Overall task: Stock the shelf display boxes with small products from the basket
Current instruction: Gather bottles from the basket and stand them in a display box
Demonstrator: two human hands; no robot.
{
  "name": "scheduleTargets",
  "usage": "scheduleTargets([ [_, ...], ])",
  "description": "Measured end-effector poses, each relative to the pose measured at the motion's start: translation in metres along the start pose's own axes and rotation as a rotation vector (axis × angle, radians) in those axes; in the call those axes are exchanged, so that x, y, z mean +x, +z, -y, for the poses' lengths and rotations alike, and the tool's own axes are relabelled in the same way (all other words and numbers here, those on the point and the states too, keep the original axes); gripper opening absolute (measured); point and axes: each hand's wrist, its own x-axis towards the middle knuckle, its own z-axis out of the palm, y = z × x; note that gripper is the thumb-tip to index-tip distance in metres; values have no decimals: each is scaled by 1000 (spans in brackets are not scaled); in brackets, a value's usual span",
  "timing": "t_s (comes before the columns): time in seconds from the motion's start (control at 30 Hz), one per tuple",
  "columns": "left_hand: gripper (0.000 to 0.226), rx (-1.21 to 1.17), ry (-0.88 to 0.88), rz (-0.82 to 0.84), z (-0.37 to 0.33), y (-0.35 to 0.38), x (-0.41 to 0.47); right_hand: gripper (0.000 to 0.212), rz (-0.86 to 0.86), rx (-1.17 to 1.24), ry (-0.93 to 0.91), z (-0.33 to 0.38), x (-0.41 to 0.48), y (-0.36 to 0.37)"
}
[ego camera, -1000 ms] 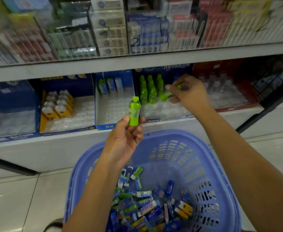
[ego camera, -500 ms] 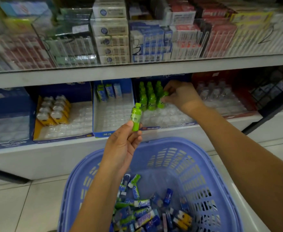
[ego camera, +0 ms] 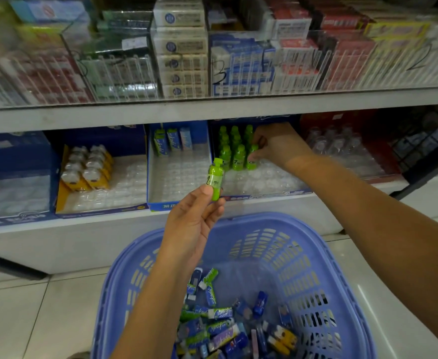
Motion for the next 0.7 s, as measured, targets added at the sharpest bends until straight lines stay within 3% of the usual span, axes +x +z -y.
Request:
scheduleTargets([
  [0.2,27,21,-1,15,1,5,-7,47,2,4,63,3,-16,3],
  [0.27,26,88,50,-3,2,6,-8,43,-133,62,88,10,-36,16],
  [0.37,29,205,125,-47,4,8,-9,31,-357,364,71,24,-71,30],
  [0.5,32,207,123,-23,6,10,-11,19,-108,890,27,43,-97,27],
  [0.6,30,251,147,45,7,12,-12,19,-1,956,-45,53,-99,22],
  [0.7,32,476,246,48,11,13,-13,17,-70,906,-55,52,-91,17],
])
